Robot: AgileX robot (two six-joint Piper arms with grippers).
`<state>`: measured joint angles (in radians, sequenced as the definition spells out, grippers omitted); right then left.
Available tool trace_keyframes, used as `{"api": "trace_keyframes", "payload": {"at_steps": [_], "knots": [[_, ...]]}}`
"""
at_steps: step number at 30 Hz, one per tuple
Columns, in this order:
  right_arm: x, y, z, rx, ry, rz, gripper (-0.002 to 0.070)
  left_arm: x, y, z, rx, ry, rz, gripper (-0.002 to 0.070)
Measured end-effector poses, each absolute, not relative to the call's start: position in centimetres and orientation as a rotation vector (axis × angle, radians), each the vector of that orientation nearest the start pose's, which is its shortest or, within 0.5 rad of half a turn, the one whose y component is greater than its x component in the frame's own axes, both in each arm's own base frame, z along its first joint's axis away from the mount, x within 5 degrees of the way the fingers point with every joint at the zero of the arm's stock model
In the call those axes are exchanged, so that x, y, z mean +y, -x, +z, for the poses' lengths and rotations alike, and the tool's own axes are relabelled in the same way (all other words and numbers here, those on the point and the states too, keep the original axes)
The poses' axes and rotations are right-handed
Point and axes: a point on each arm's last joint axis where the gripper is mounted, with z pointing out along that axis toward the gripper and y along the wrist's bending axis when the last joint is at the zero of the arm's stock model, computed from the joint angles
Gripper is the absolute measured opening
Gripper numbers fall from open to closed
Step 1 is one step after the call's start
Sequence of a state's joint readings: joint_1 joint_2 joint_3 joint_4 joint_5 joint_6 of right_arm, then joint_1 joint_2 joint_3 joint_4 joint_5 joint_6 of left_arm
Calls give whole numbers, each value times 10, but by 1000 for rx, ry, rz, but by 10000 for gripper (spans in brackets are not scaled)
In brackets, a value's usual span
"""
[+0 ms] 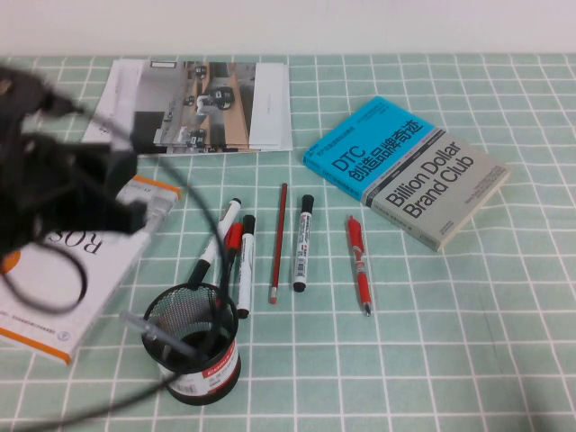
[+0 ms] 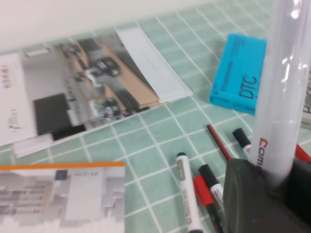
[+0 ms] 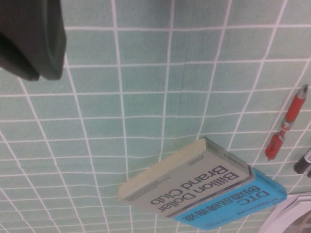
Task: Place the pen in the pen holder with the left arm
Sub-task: Place the pen onto the pen holder
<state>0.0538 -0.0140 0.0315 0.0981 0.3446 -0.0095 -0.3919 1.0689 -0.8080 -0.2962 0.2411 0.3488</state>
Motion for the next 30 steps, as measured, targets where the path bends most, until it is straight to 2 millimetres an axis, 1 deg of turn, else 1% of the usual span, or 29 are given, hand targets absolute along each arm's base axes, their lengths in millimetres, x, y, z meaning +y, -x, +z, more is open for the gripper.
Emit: {"api": "trace_keyframes", "payload": {"at_steps": [2,6,11,17,25,30], "knots": [[6,-53,172,1846,-4,126,-20,-88,-201,321,1904,-459,-282,108],[6,-53,172,1846,-4,126,-20,-83,-187,301,1899,-413,-298,108],[6,-53,172,1846,-4,126,-20,-92,-169,285,1793,-432,-352,108],[6,-53,172,1846,-4,126,-20,-105,-153,272,1677,-456,-443,108],[6,-53,172,1846,-4,126,-20,-103,-150,260,1597,-376,-501,108],[6,-53,172,1846,-4,126,-20,-110,-154,245,1587,-372,-552,108]]}}
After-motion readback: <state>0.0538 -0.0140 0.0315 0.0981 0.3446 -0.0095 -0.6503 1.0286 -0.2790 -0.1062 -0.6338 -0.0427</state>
